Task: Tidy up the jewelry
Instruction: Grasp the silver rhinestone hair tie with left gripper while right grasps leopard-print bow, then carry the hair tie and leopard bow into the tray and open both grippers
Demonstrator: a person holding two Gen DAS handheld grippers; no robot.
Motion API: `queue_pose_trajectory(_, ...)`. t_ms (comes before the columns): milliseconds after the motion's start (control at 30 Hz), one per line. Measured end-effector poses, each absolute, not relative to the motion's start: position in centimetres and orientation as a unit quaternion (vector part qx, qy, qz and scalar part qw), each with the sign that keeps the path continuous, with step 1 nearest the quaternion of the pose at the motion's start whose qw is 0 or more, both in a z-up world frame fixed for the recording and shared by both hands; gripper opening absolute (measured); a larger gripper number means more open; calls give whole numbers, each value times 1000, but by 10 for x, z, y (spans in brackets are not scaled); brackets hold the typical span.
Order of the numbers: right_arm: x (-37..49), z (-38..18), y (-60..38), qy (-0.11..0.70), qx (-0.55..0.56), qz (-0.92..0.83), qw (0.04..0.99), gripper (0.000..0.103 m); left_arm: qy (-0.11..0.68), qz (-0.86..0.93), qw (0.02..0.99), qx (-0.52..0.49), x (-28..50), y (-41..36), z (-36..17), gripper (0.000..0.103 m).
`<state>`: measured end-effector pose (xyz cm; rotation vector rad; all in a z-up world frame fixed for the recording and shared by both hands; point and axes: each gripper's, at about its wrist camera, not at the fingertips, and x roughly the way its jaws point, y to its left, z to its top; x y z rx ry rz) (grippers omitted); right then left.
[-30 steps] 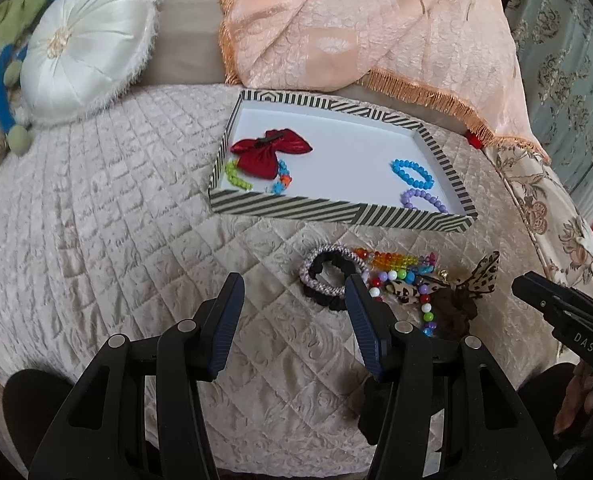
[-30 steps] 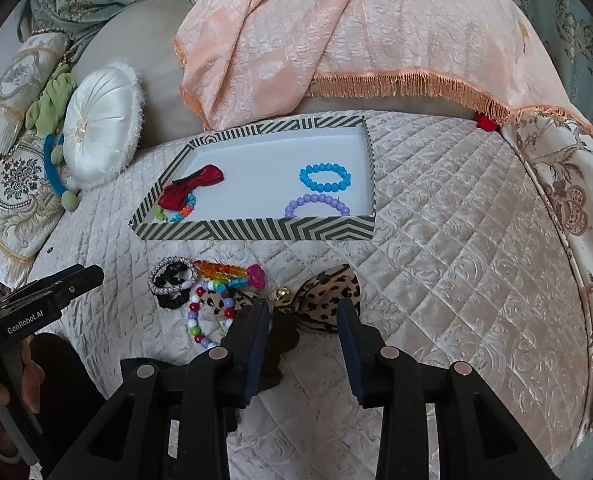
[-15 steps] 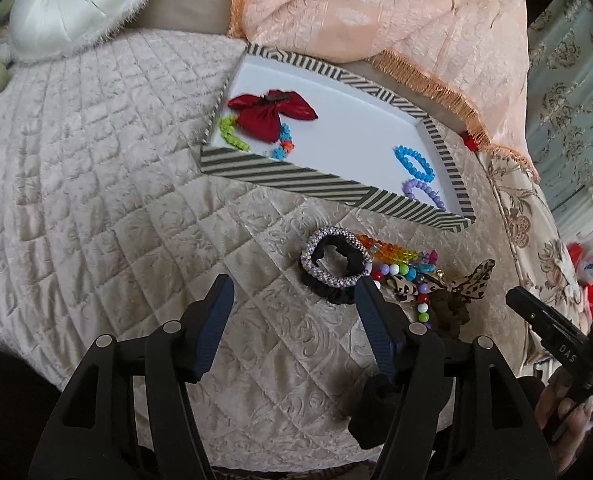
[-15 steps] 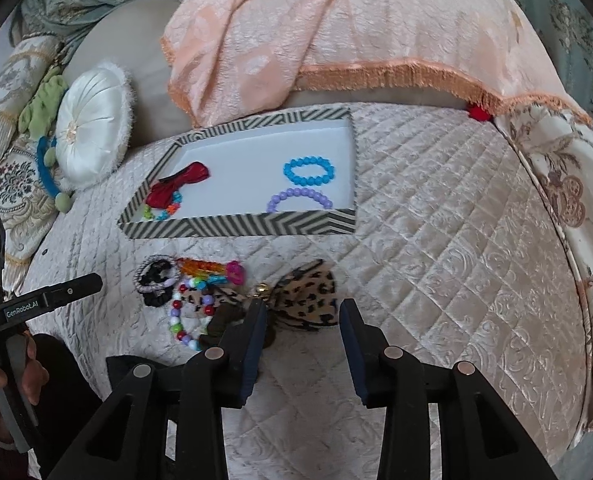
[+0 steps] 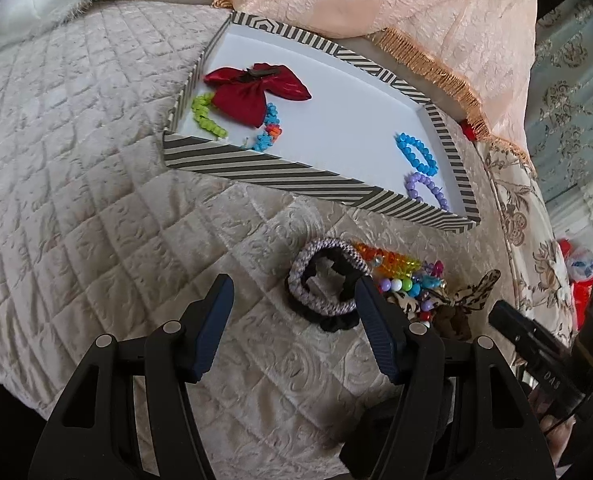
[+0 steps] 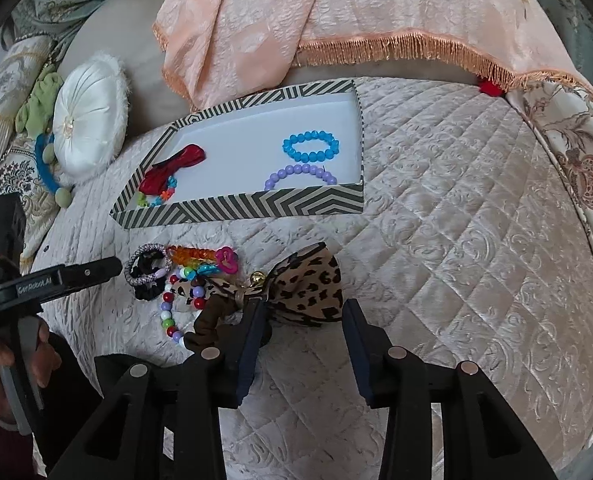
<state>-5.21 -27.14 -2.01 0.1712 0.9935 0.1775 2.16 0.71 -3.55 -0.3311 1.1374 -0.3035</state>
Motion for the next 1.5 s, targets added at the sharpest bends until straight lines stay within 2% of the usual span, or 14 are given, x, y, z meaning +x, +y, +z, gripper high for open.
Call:
queue_pose_trajectory(367, -66, -29, -248, 499, 87, 160, 847, 39, 534, -149, 814, -172, 32, 5, -40, 61)
queue_pose_trajectory(433, -67, -34, -247, 500, 98, 167, 844, 39, 536, -147, 813, -174, 32, 6, -41, 53)
queue_pose_trajectory(567, -59, -42, -246, 502, 116, 169, 840, 39, 545, -148, 805, -184, 34, 9, -46, 46)
queue_pose_trajectory(667, -51, -49, -245, 502, 146, 176, 834, 39, 549, -147, 803, -178, 34, 8, -48, 27)
queue_pose_trajectory(700, -48, -53, -245, 503, 154, 179, 831, 39, 550, -145, 804, -172, 34, 6, -48, 17)
queue_pose_trajectory(733, -46, -56, -244, 503, 159, 182, 830, 39, 549, -143, 805, -171, 34, 6, -49, 14)
queue_pose_trajectory(767, -45, -59, -244, 501, 161, 184, 830, 37, 549, -142, 806, -171, 34, 7, -48, 14)
queue_pose_trajectory(800, -45, -59, -243, 498, 162, 184, 832, 29, 548, -143, 806, -172, 33, 7, -48, 10)
queue_pose_trajectory(900, -49, -53, -244, 484, 152, 185, 842, 15, 536, -150, 813, -171, 30, 10, -39, 8)
queue_pose_trajectory(1500, -63, 17, -264, 405, 136, 178, 886, 10, 474, -176, 844, -178, 23, 16, 26, 6)
